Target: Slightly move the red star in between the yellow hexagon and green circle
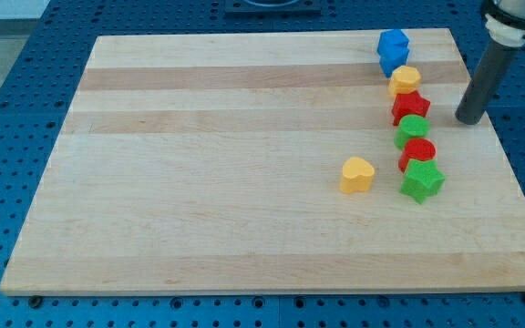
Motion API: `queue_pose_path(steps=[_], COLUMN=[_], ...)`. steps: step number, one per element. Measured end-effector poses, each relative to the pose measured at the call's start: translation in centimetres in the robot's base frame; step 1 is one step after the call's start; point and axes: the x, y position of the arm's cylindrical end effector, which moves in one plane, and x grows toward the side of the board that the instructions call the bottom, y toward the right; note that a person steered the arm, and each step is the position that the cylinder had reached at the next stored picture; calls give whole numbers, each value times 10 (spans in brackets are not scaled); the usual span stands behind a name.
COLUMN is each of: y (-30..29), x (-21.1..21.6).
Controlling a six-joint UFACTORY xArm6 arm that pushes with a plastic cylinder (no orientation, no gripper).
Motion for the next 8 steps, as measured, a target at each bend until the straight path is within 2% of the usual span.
queue_pose_path(steps=[8], y=[-43], x=[0])
